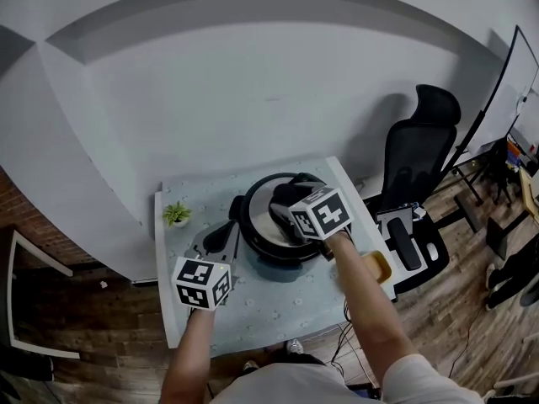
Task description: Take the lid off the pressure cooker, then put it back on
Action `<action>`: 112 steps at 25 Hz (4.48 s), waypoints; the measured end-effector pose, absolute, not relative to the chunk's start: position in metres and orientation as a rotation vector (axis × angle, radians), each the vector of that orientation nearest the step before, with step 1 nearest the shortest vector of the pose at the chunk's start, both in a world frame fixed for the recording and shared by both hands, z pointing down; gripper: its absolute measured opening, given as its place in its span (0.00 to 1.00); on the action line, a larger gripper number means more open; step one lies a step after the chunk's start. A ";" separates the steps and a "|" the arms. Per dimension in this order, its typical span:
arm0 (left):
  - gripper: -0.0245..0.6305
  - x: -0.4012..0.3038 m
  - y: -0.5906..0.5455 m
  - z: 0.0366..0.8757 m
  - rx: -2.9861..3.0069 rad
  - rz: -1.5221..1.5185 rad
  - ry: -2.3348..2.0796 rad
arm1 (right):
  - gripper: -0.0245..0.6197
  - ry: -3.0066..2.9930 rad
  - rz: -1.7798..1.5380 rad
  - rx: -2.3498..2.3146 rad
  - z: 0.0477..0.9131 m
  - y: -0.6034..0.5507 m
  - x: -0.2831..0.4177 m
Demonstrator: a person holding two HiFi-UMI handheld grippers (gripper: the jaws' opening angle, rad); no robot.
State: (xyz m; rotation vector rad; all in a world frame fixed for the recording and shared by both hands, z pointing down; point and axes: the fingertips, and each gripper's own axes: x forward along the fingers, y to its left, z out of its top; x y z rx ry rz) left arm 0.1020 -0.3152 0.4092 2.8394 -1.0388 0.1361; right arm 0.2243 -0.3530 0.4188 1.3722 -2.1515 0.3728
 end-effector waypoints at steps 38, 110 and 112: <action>0.06 0.099 -0.322 0.417 2.747 0.153 -1.223 | 0.47 -2.331 0.249 0.942 0.419 -0.352 0.213; 0.06 0.114 -0.233 0.397 2.860 0.052 -1.012 | 0.04 -2.351 0.074 1.900 0.392 -0.195 0.240; 0.06 0.114 -0.233 0.396 2.860 0.048 -1.010 | 0.04 -2.356 0.076 1.900 0.391 -0.196 0.240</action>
